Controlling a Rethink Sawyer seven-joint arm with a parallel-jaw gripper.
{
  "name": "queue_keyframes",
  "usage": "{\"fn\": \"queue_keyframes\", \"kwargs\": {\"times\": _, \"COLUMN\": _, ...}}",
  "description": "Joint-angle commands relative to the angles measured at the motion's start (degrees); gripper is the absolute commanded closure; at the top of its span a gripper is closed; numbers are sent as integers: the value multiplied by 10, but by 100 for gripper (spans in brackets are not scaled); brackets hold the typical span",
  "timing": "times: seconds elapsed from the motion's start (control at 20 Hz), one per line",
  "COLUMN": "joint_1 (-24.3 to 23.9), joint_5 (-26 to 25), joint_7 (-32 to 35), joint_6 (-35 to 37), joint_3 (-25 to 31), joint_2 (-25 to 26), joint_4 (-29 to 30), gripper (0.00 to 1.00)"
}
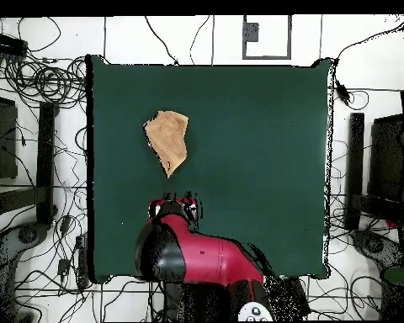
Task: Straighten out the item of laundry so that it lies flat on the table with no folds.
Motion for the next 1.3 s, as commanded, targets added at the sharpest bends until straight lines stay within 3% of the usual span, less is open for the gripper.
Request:
{"fn": "queue_keyframes", "kwargs": {"times": 0.05, "joint_1": 2, "joint_5": -60, "joint_7": 69, "joint_6": -88, "joint_3": 52, "joint_2": 69, "joint_4": -30, "gripper": 0}}
{"fn": "queue_keyframes", "kwargs": {"times": 0.6, "joint_1": -16, "joint_5": -148, "joint_7": 27, "joint_6": -69, "joint_3": 43, "joint_2": 71, "joint_4": -62, "gripper": 0}}
{"fn": "queue_keyframes", "kwargs": {"times": 1.0, "joint_1": -25, "joint_5": -176, "joint_7": 10, "joint_6": -5, "joint_3": 72, "joint_2": 87, "joint_4": -127, "gripper": 0}}
{"fn": "queue_keyframes", "kwargs": {"times": 1.3, "joint_1": -57, "joint_5": -191, "joint_7": -7, "joint_6": 26, "joint_3": 110, "joint_2": 98, "joint_4": -167, "gripper": 0}}
